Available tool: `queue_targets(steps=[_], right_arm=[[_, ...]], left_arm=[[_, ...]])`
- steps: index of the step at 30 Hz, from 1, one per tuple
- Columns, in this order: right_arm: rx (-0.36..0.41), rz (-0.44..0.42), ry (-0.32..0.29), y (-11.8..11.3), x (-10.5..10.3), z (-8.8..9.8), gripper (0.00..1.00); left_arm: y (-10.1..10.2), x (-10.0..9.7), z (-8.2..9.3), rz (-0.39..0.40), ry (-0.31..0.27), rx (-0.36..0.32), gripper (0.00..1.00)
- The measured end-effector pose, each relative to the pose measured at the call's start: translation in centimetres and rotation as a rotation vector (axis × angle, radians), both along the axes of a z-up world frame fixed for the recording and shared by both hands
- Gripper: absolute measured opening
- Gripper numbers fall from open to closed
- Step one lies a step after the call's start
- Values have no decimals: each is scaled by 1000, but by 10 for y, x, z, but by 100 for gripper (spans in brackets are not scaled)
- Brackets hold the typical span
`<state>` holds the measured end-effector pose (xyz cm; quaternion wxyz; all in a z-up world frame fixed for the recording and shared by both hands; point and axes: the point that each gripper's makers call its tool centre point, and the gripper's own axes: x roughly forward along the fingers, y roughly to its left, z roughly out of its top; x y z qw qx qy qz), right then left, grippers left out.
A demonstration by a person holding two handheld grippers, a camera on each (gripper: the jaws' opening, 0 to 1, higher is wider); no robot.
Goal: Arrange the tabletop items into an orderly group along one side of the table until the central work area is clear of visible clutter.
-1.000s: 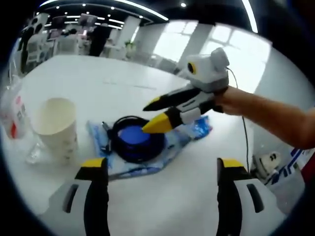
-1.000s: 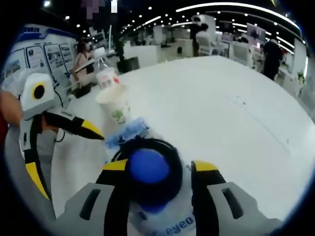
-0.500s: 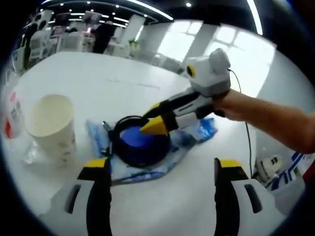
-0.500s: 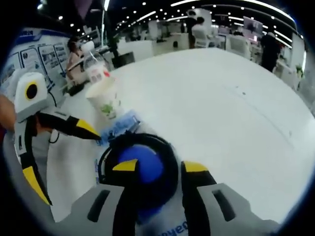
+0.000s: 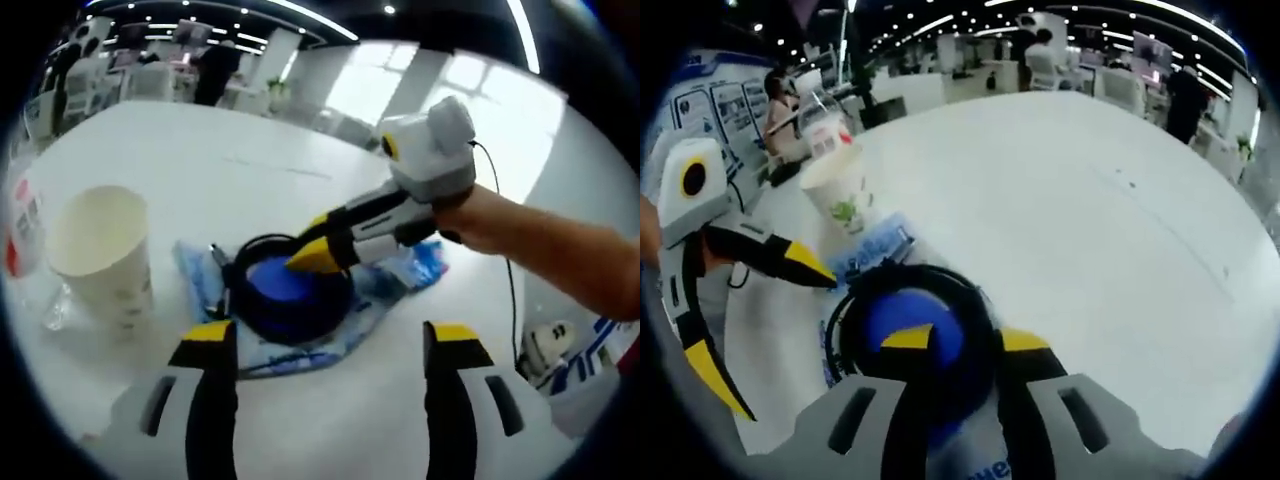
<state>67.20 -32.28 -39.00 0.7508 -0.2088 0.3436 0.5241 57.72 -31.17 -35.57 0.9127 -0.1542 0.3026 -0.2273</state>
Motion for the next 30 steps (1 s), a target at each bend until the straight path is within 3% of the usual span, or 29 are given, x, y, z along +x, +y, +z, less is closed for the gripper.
queue_targets(steps=[6,16,22,30], right_arm=[[-6,-36,-9,-3,4,1,13],[66,-66,15,-9,2,4,10],[121,-82,16,-12,-1,4,9],[155,-58,-6,-13,-3,5,9]], left_arm=[[2,2,-1,12,3,-4,64],[6,6,1,29,-16,17,54],[12,12,8,60,-66,44,54],[19,18,5,114,-56,76,55]])
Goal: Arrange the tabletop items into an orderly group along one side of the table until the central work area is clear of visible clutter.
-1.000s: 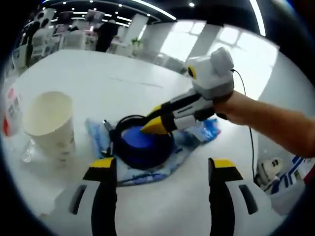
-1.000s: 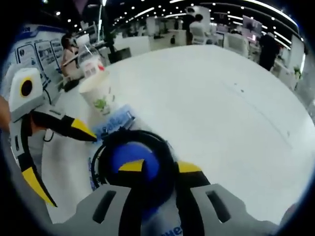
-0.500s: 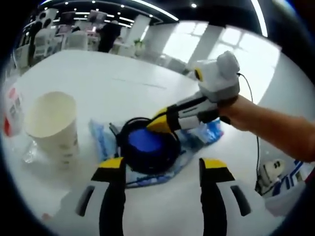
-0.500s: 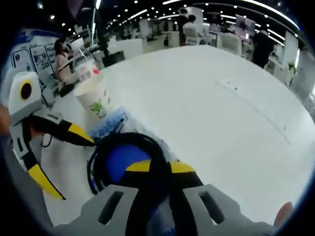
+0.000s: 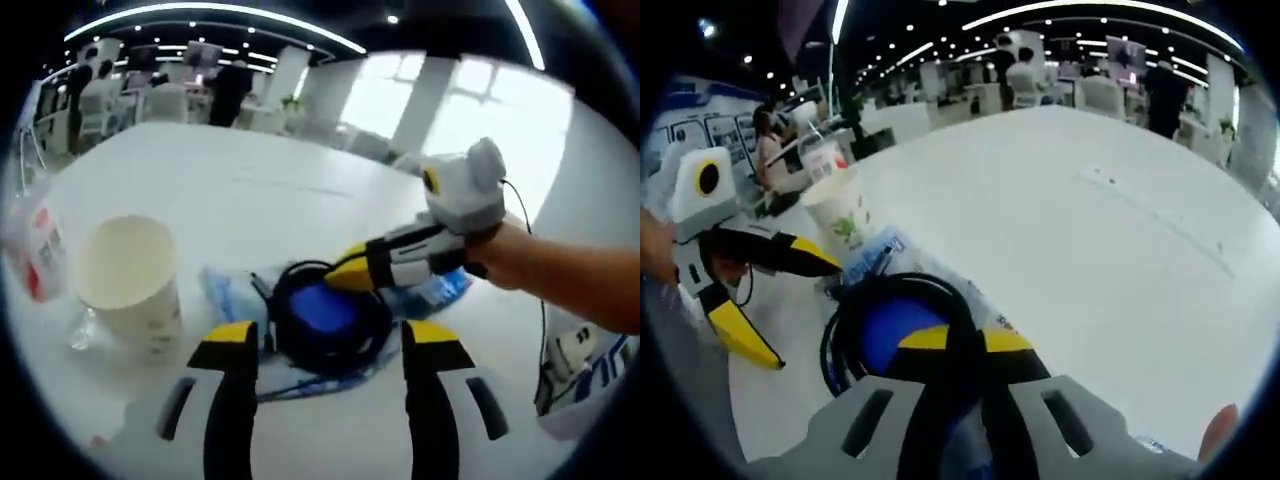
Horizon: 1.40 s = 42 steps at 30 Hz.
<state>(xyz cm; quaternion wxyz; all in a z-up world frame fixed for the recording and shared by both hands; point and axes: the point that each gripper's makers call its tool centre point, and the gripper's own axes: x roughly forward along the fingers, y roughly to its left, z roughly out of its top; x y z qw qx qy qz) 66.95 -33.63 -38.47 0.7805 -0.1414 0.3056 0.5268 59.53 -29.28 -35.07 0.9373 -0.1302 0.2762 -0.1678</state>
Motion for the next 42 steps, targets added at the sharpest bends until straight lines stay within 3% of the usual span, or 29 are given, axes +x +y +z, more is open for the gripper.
queue_targets(steps=[14,18,28,36,42], right_arm=[[42,2,-19,-4,0,1,9],[47,0,-20,-4,1,1,9],[52,-5,-18,-5,0,1,9],[50,-12,-15,-6,0,1,9],[44,-13,-17,-6,0,2,8]], left_arm=[[6,8,-16,55,63,-10,46],[3,9,-17,54,81,-26,36],[5,11,-29,52,132,7,27],[3,11,-27,37,131,28,20],[3,11,-27,38,151,8,16]])
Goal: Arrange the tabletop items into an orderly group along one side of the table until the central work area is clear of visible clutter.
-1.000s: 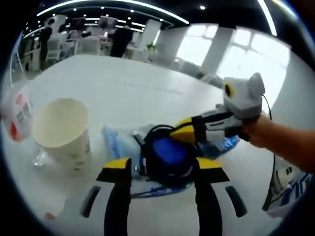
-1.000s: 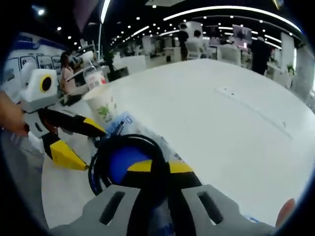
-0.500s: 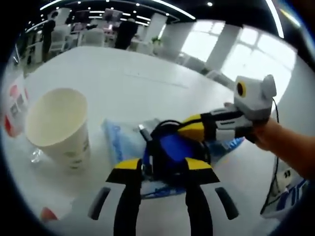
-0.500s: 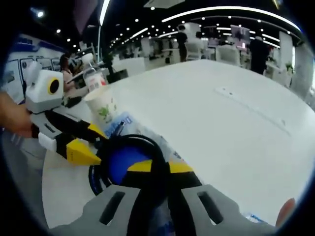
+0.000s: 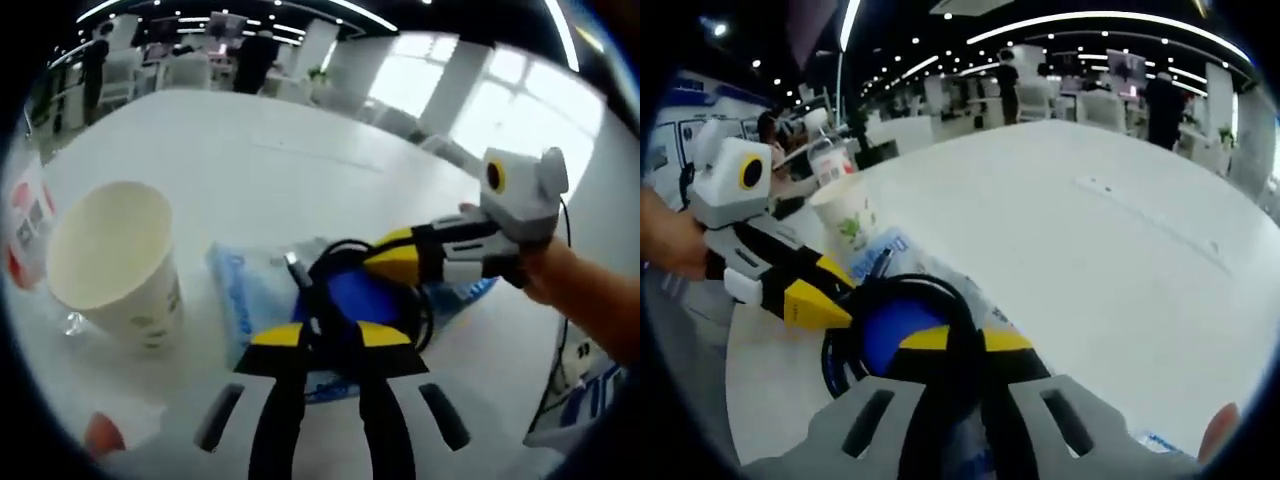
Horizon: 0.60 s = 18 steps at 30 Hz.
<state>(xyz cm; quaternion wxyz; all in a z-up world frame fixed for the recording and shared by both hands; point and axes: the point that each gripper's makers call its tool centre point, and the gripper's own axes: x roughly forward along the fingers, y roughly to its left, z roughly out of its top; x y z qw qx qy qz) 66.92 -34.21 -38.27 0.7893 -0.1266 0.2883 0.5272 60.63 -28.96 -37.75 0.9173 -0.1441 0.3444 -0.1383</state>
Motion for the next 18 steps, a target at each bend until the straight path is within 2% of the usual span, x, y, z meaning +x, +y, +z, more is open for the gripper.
queue_targets(steps=[18], right_arm=[[0,-24,21,-3,-2,12,7]], left_arm=[[1,-2,14,-8,-11,-27,9]])
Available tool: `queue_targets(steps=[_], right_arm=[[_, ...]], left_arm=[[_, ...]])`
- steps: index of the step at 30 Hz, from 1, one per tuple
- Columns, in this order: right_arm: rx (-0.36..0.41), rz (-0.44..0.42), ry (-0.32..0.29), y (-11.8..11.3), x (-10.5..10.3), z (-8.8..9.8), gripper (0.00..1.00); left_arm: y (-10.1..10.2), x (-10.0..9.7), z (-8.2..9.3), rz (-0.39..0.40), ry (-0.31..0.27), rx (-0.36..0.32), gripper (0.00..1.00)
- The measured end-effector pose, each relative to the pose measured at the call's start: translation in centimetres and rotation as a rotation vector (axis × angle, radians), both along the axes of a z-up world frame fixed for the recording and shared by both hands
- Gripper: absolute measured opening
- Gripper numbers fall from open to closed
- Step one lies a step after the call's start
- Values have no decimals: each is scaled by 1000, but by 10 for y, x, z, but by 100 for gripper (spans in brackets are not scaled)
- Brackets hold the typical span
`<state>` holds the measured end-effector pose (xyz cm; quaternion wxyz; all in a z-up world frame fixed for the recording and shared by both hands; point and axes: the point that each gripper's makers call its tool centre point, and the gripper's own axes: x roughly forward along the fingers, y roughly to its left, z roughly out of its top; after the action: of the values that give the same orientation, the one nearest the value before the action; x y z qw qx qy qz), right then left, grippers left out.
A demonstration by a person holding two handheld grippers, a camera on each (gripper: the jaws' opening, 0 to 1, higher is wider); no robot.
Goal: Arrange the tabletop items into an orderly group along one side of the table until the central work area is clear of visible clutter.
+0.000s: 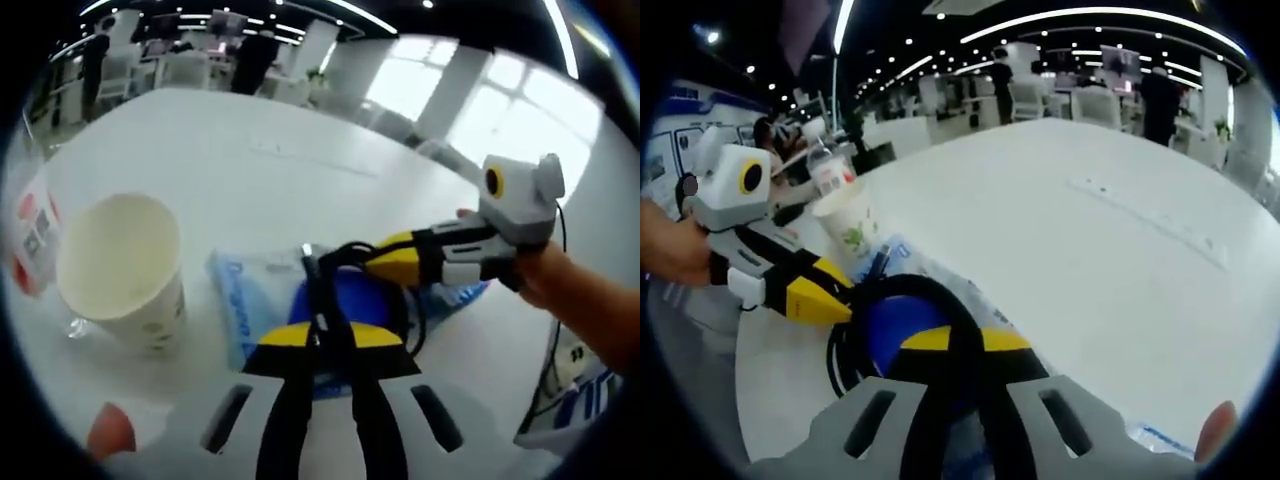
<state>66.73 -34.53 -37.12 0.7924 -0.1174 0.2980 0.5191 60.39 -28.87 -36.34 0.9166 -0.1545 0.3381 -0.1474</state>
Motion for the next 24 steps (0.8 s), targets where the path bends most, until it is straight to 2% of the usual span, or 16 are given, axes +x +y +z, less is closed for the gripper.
queue_targets(steps=[24], right_arm=[[12,-24,-22,-5,-12,32,7]], left_arm=[[-1,-11,30,-43,-53,-3,8]])
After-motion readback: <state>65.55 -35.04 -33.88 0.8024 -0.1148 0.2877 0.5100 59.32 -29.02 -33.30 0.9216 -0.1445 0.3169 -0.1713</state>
